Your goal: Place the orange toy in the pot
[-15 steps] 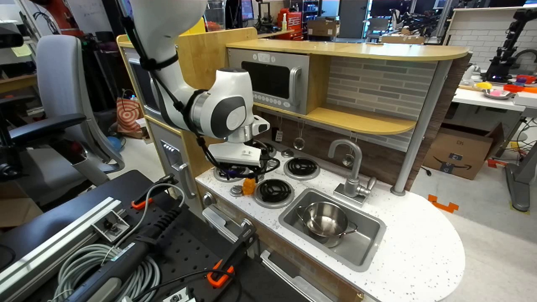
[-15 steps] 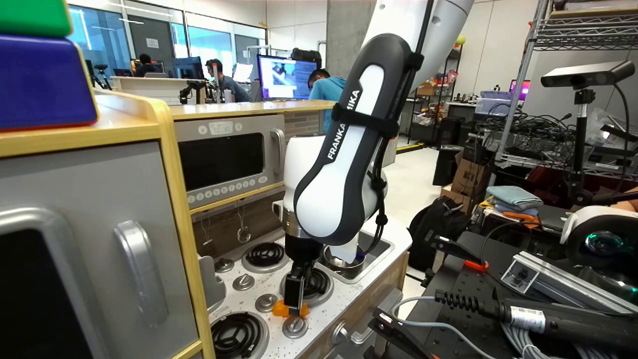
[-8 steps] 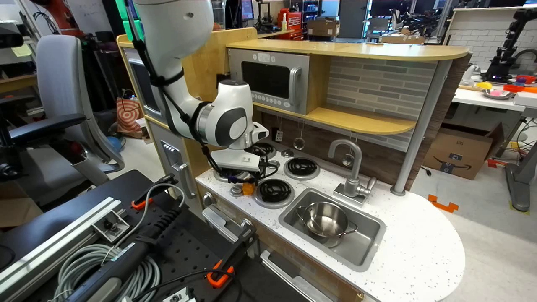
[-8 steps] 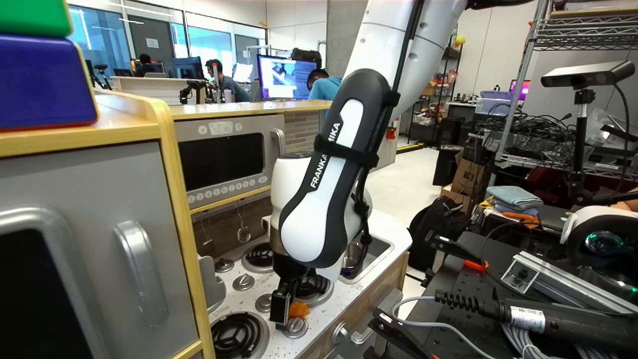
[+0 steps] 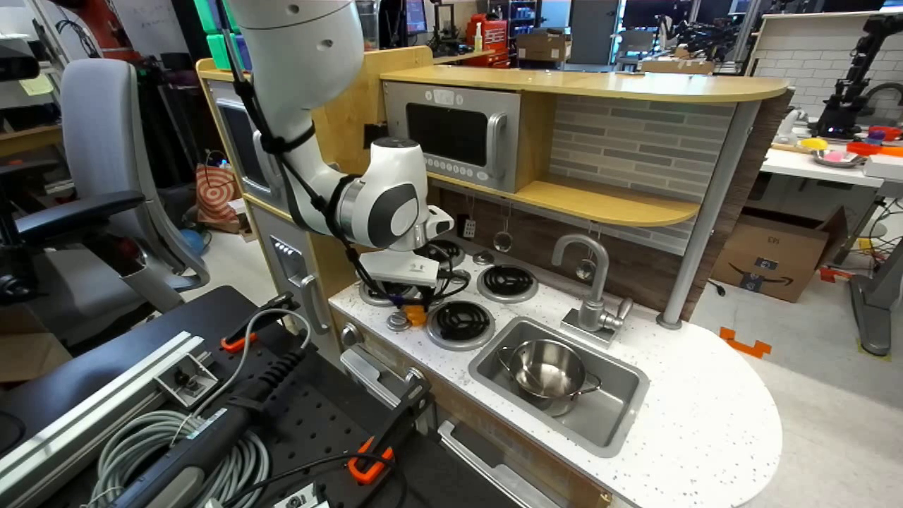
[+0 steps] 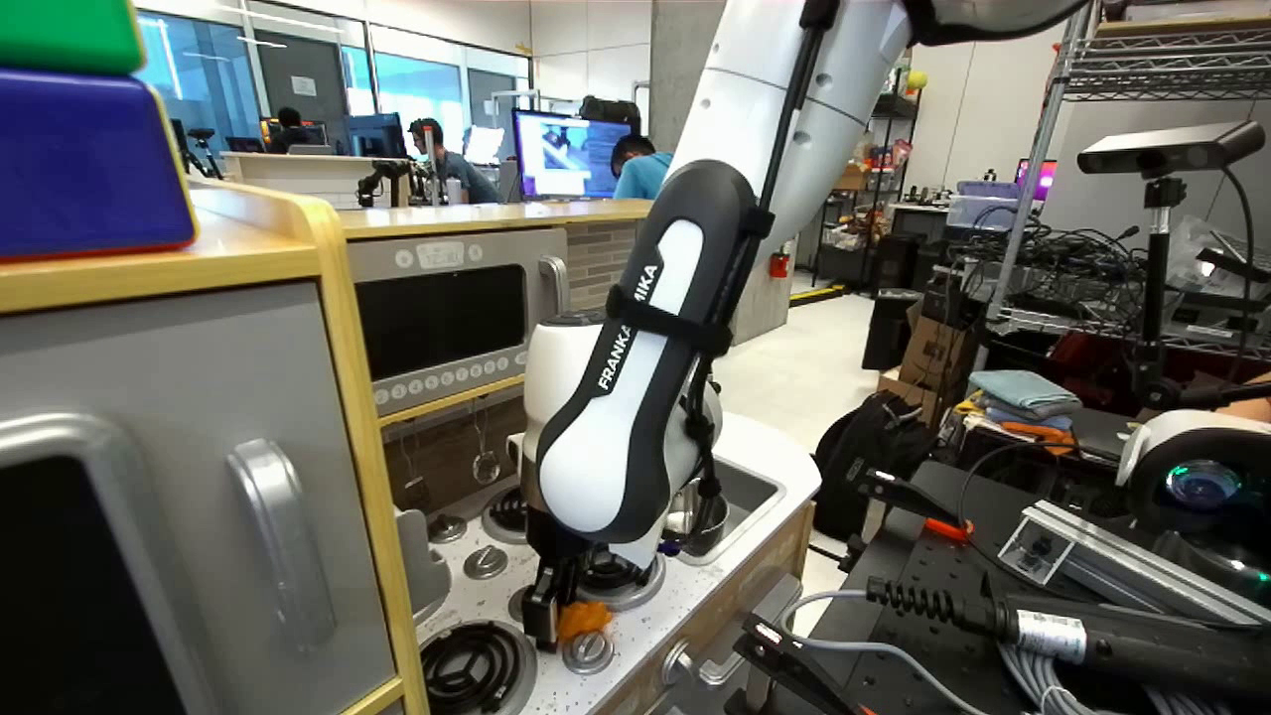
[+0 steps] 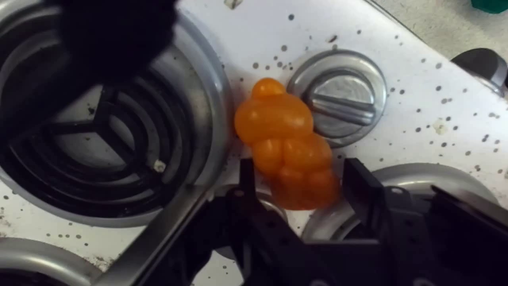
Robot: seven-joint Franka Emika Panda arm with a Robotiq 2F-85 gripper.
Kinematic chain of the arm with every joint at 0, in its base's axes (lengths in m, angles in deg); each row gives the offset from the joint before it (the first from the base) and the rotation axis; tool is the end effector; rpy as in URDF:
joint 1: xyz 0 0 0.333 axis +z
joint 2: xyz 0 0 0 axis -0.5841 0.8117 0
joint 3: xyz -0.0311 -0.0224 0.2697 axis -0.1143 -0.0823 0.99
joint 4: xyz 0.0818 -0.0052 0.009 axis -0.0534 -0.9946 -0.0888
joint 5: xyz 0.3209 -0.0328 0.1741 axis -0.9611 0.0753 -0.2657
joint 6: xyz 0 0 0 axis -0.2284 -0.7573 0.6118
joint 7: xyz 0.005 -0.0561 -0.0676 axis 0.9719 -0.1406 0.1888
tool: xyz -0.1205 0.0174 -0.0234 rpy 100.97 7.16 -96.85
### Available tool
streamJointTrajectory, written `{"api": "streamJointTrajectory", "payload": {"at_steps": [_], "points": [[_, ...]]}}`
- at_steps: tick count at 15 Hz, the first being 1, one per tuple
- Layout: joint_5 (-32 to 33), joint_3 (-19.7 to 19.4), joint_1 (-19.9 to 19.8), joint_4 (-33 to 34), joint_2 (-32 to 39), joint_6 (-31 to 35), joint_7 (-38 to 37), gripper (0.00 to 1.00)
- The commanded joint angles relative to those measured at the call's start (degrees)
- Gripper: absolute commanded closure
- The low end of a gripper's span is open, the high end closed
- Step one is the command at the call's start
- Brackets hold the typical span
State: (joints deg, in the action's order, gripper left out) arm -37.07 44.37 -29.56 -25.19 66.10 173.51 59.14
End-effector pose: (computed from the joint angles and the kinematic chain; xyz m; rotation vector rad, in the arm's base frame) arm 0.5360 0.1213 -0.0287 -2.9839 -0.8325 -0.1133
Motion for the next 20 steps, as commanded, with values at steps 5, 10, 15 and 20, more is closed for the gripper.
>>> {"api": "streamJointTrajectory", "payload": {"at_steps": [5, 10, 15, 20], "points": [[-1.35, 0.78, -4.50, 3.87, -0.29, -2.82, -3.22, 0.84], [-4.53, 0.28, -9.47, 6.42, -1.21, -6.68, -5.72, 0.84], [-8.01, -3.07, -13.14, 7.32, -0.59, -10.65, -9.40, 0.84], [-13.24, -2.06, -17.14, 9.72, 1.60, -10.98, -12.37, 0.84]]}}
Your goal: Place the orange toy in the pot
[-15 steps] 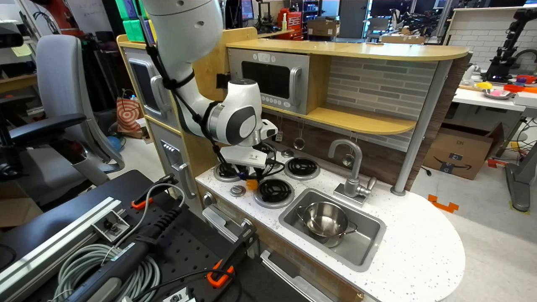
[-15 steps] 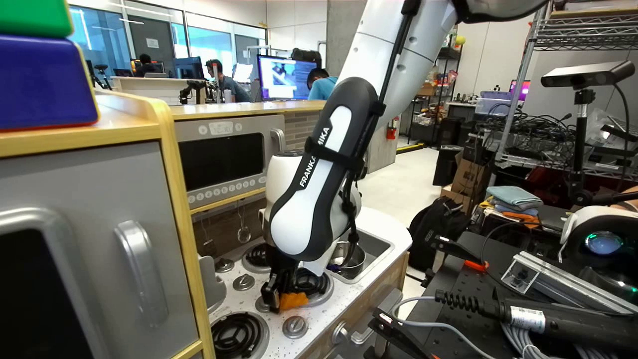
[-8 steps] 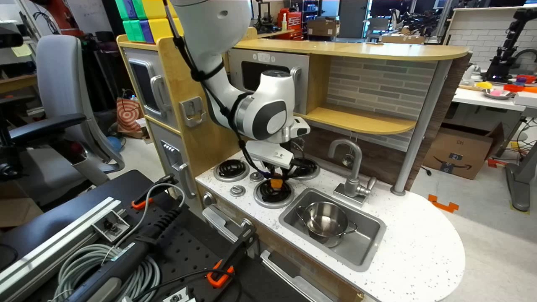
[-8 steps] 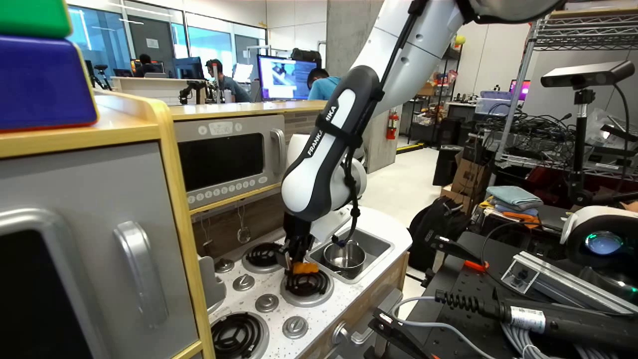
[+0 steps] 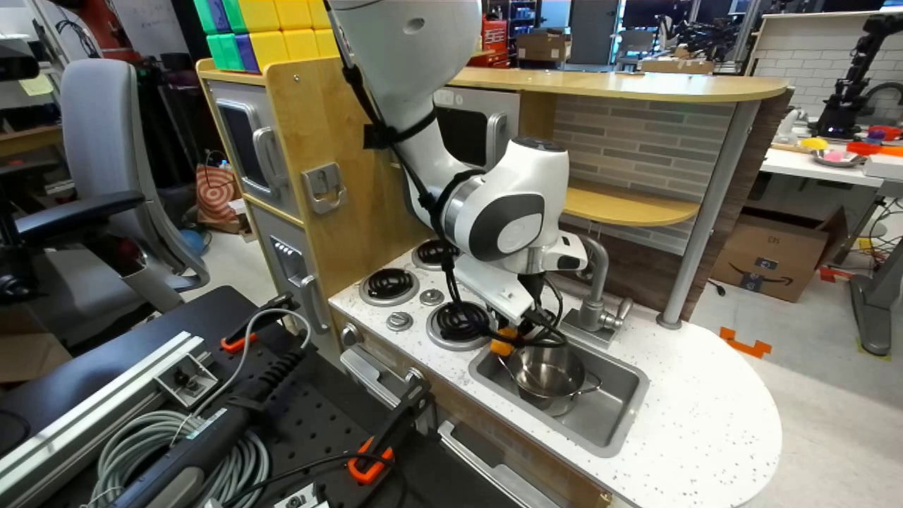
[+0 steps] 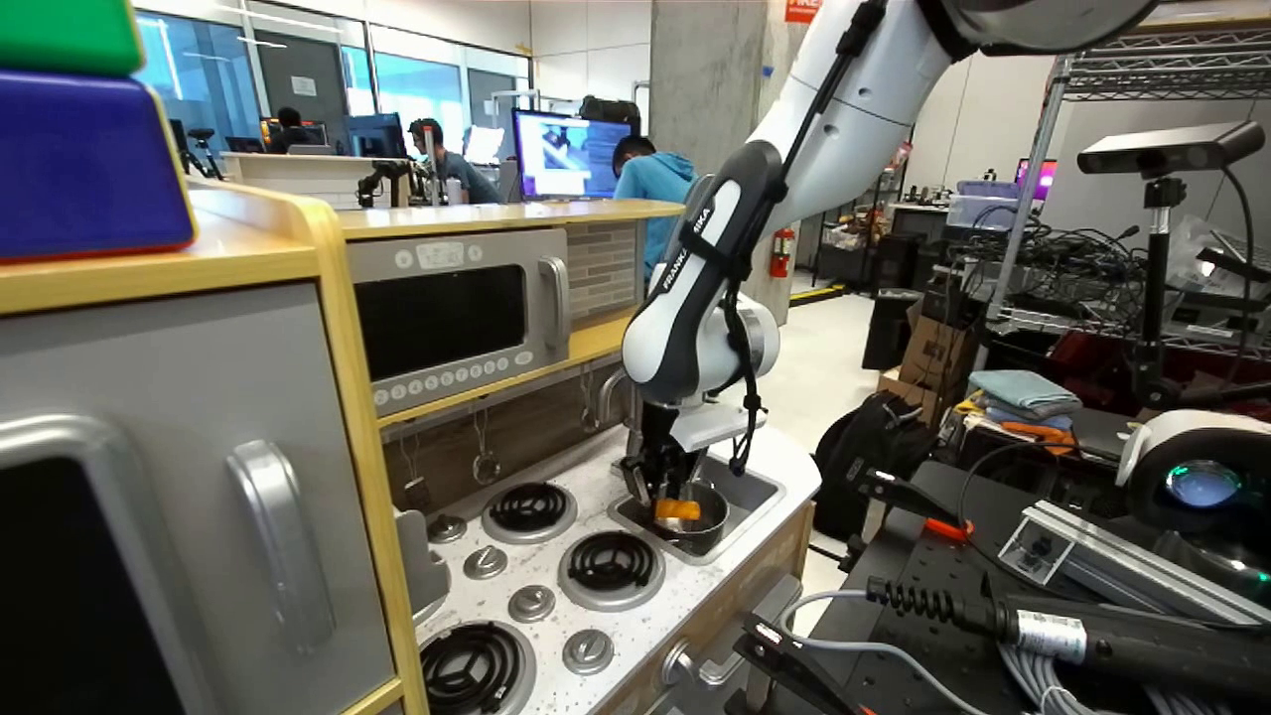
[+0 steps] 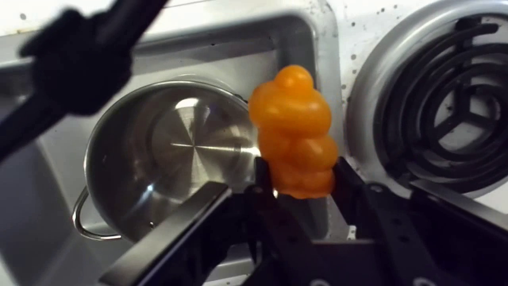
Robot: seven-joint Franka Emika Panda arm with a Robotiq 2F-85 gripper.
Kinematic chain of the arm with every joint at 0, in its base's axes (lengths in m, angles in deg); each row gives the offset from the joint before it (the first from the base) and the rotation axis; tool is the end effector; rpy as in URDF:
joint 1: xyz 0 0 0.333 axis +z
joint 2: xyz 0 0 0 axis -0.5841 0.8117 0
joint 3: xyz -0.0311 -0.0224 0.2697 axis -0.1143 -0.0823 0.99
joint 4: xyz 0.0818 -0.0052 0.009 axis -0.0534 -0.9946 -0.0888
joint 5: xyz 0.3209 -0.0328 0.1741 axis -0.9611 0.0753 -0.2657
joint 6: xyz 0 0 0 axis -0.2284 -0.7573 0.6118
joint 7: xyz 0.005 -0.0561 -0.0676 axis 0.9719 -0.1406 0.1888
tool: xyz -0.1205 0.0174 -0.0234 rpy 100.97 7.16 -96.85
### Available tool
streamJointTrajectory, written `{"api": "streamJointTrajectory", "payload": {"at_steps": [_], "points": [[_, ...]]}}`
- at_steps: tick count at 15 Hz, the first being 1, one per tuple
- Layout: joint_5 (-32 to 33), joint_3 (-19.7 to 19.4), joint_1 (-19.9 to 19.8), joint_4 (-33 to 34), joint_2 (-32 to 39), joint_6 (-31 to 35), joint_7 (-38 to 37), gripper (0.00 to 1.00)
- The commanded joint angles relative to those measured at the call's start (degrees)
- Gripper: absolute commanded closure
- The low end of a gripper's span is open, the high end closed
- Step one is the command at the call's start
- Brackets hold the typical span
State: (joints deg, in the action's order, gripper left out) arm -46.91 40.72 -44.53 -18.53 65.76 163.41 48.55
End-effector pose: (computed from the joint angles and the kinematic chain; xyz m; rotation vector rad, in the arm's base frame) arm 0.5744 -0.0730 -0.0105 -3.0999 0.1519 -0.0215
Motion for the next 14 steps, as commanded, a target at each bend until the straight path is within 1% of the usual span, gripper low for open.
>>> {"api": "streamJointTrajectory", "payload": {"at_steps": [1, 8, 11, 14], "points": [[-5.82, 2.56, -3.29, 4.54, 3.12, -1.32, -3.16, 0.84], [-13.02, -0.87, -3.85, 14.35, 11.43, -1.98, -15.27, 0.84], [-15.76, -1.30, -4.46, 17.41, 12.97, -1.87, -19.85, 0.84], [-16.74, -1.85, -4.84, 19.52, 14.23, -1.99, -22.35, 0.84]]}}
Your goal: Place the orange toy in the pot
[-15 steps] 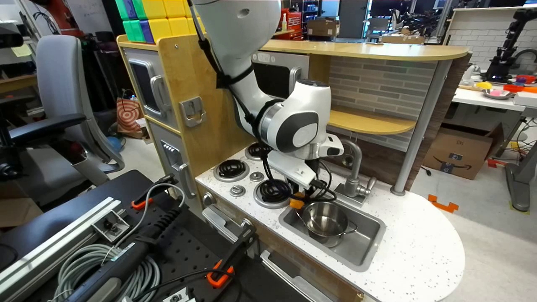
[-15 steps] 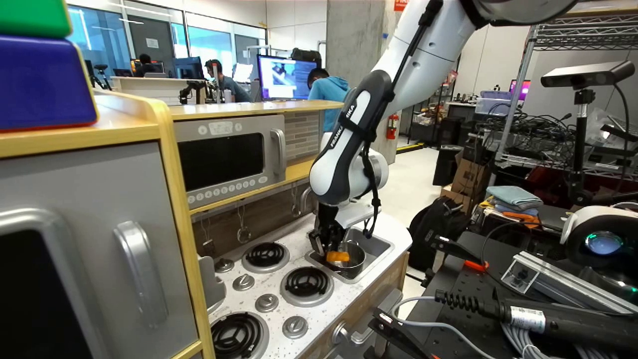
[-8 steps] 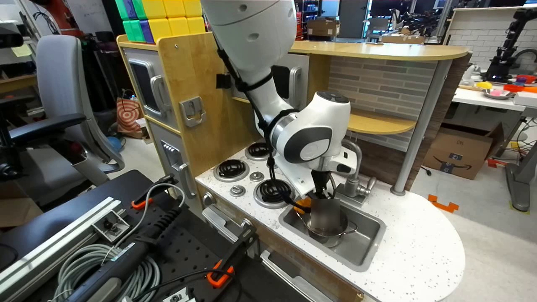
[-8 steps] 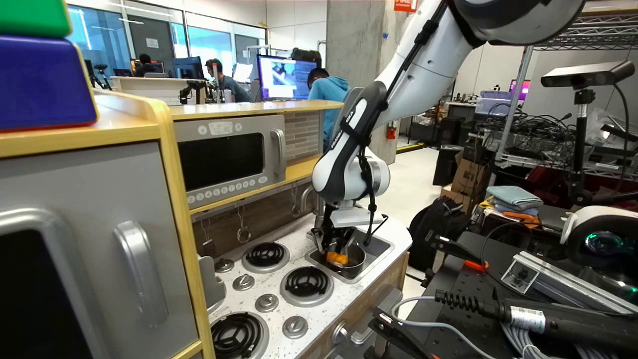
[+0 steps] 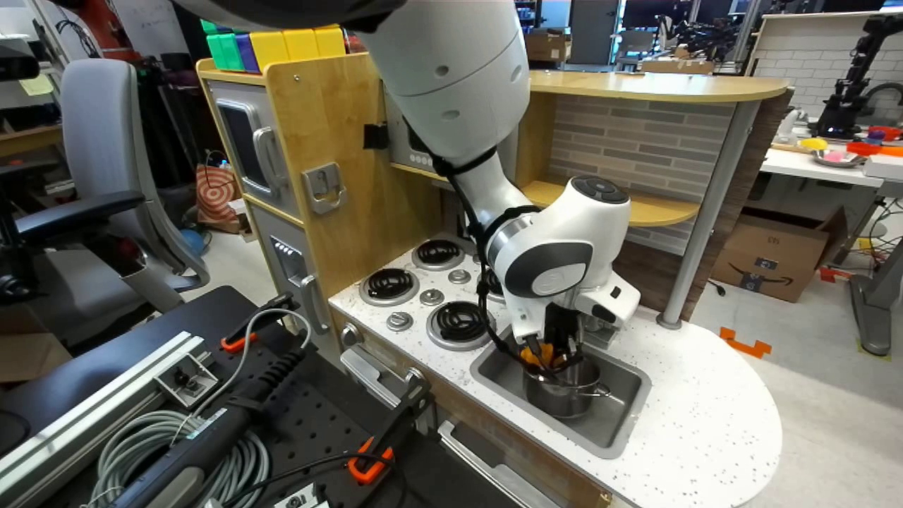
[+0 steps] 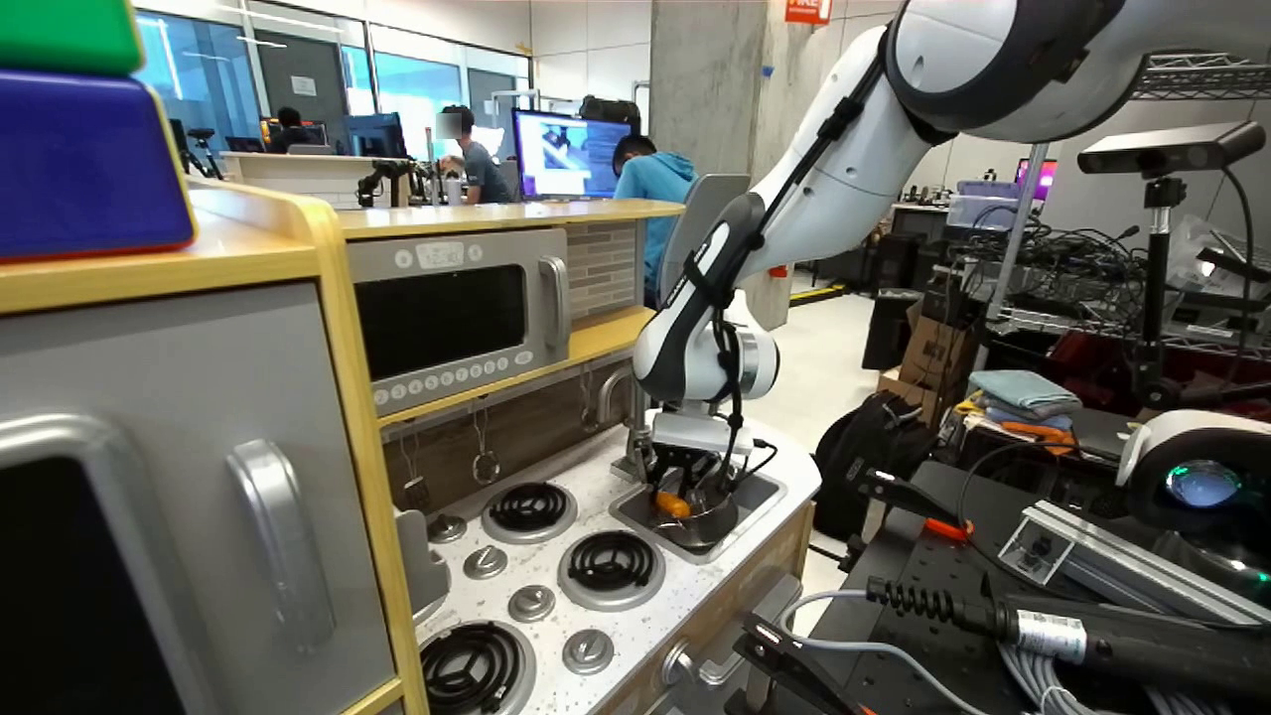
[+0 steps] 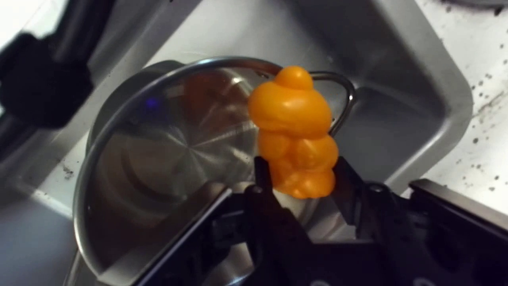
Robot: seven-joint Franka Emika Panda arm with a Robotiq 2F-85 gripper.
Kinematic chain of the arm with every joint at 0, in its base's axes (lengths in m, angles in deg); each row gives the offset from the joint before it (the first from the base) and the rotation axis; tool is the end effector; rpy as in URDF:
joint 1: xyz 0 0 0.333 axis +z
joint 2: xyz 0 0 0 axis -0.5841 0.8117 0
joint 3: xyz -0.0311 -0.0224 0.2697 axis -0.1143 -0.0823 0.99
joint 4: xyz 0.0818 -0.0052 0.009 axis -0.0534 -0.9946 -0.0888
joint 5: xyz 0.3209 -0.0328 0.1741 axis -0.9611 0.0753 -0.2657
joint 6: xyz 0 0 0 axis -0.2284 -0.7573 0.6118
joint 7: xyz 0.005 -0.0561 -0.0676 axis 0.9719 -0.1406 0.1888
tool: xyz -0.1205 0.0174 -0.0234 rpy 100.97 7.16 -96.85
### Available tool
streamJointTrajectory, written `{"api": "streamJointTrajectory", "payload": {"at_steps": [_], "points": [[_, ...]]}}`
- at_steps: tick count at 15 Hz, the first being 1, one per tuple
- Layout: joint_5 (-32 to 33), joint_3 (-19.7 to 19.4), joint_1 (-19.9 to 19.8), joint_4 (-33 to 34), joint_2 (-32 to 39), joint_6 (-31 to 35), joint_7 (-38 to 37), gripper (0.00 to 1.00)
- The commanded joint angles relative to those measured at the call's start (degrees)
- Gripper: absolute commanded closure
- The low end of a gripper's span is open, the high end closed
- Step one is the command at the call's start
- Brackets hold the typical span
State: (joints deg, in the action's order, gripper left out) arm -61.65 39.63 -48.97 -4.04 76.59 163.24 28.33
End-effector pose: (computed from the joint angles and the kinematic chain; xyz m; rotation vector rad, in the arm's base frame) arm 0.5956 -0.1446 -0.0443 -2.7841 1.1350 -0.0990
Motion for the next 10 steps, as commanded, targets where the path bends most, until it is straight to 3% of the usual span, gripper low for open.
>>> {"api": "streamJointTrajectory", "payload": {"at_steps": [1, 10], "points": [[-2.18, -1.02, -0.32, 5.18, 3.56, -1.72, -2.64, 0.84], [-0.79, -1.42, -0.54, -3.15, -1.97, -1.59, -0.02, 0.84]]}}
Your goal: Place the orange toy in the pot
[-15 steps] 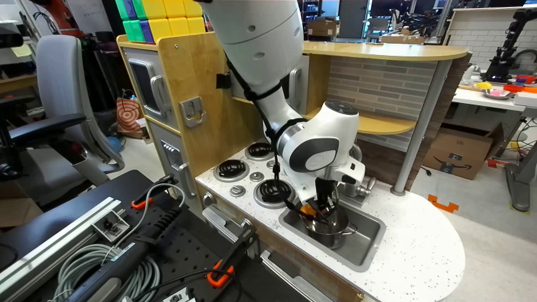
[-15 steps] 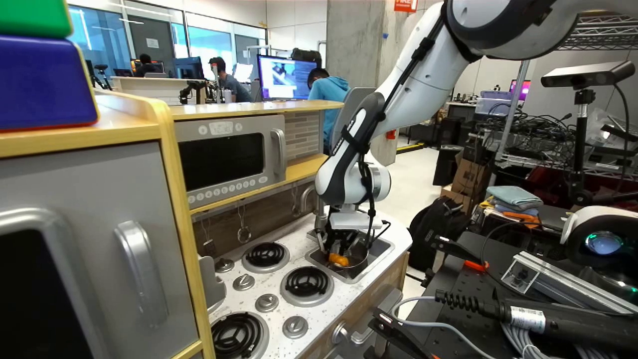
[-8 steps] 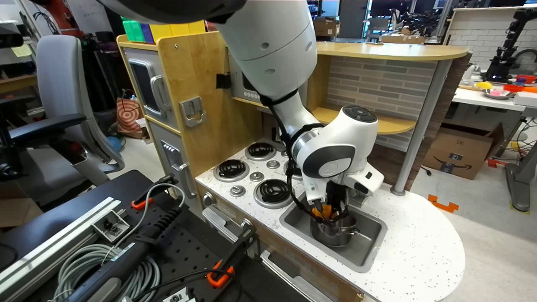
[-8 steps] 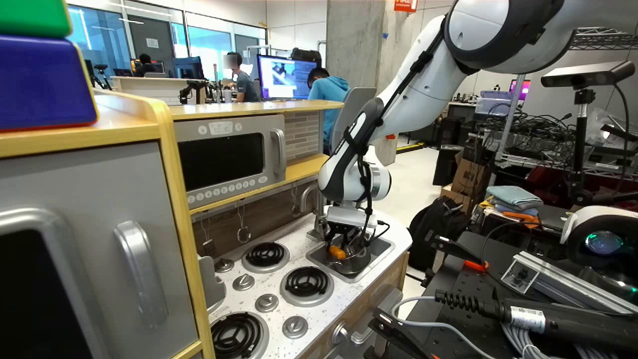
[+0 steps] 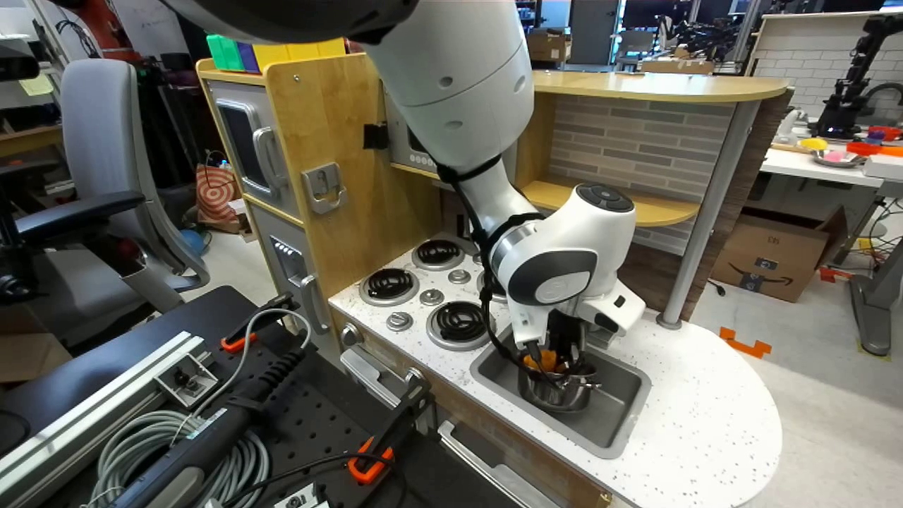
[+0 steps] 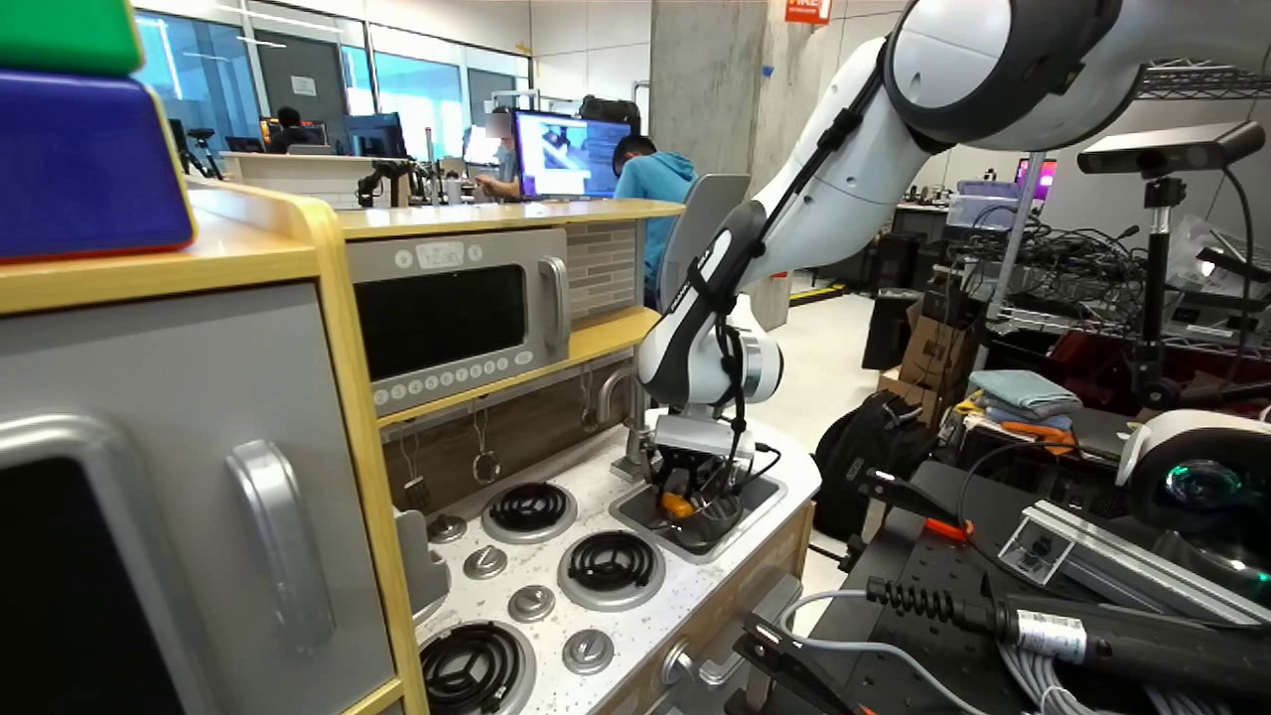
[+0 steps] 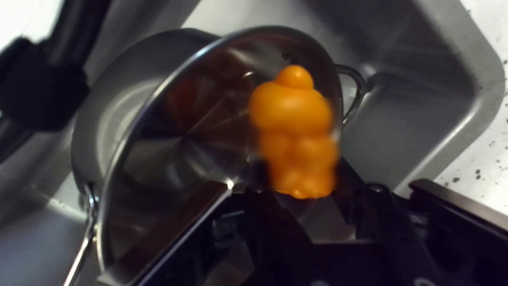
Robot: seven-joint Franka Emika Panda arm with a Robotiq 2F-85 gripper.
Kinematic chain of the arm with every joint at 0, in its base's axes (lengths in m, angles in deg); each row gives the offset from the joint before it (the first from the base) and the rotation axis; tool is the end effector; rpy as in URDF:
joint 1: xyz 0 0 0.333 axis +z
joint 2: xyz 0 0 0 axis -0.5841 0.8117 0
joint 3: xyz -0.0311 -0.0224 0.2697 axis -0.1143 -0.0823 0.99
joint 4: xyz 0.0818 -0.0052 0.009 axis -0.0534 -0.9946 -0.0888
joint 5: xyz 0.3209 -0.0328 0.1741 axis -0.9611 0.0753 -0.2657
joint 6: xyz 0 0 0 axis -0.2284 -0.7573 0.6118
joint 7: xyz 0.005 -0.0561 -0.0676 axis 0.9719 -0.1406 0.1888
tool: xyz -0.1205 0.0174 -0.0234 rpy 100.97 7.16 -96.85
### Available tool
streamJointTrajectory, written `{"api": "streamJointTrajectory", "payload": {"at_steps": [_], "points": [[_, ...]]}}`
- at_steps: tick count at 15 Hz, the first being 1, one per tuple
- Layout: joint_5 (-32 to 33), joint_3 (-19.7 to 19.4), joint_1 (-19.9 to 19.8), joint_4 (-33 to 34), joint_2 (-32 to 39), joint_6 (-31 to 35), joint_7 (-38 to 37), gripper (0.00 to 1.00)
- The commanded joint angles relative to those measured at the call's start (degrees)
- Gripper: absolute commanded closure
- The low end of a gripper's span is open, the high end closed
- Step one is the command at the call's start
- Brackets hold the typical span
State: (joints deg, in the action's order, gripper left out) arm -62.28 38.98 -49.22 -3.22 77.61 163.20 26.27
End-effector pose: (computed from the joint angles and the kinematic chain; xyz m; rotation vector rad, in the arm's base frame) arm 0.5921 -0.1536 -0.0505 -2.7576 1.2123 -0.0926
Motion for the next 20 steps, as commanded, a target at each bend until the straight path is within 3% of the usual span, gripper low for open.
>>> {"api": "streamJointTrajectory", "payload": {"at_steps": [1, 3, 4, 6, 9, 15, 17, 18, 20], "points": [[0.11, -1.09, -0.19, -5.19, -3.88, -2.00, 2.48, 0.84], [1.00, -2.27, 0.52, -8.61, -6.09, -1.58, 3.63, 0.84], [1.26, -2.94, 1.01, -10.48, -7.36, -1.39, 3.93, 0.34], [1.36, -3.30, 1.48, -12.69, -8.91, -1.15, 4.68, 0.27], [1.10, -2.25, 1.69, -15.93, -11.57, 0.16, 6.57, 0.04], [-0.20, 4.34, -0.49, -23.02, -20.05, 4.50, 13.46, 0.00], [1.43, 2.93, 1.28, -25.37, -25.13, -7.49, 11.82, 0.00], [0.16, 2.57, 1.62, -19.94, -18.43, -1.05, 11.17, 0.00], [-0.06, 2.41, 2.13, -22.15, -22.02, -5.80, 11.42, 0.00]]}}
